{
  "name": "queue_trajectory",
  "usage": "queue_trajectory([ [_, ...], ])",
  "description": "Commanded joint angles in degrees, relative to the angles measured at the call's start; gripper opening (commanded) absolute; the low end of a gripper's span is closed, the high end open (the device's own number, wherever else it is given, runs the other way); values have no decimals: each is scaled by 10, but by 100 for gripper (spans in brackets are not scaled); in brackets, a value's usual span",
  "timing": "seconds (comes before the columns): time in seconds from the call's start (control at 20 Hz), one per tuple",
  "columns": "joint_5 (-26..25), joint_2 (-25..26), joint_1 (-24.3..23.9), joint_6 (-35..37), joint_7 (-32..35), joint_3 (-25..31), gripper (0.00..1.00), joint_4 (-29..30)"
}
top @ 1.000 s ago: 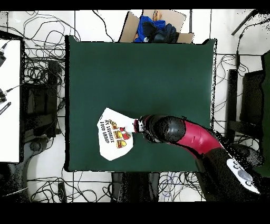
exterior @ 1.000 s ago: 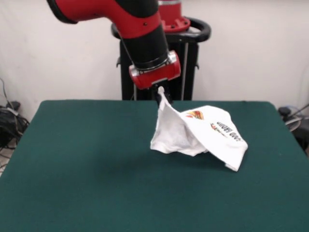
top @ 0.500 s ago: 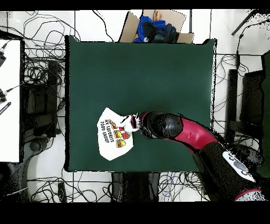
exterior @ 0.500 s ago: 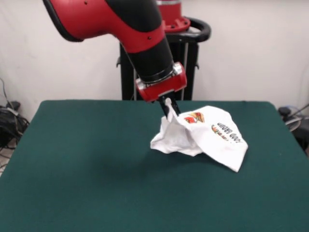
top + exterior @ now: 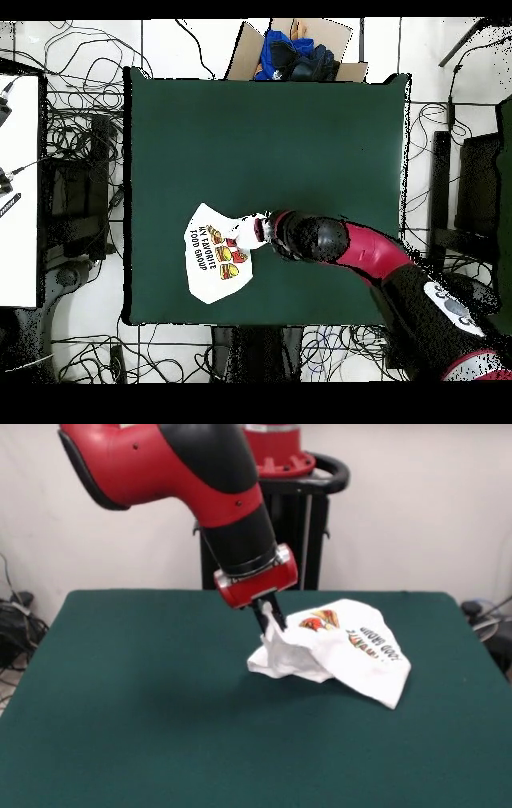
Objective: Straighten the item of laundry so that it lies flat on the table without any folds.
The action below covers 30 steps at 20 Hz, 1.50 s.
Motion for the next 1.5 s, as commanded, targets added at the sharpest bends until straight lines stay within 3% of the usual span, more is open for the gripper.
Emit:
queue_trajectory([
  [0.05,-71,21,-9,-15,-38,19,0,-73],
  [0.8,-139,55,-46,-18,-39,33,0,-114],
  [1.5,-178,106,-97,-12,-72,85,0,-146],
])
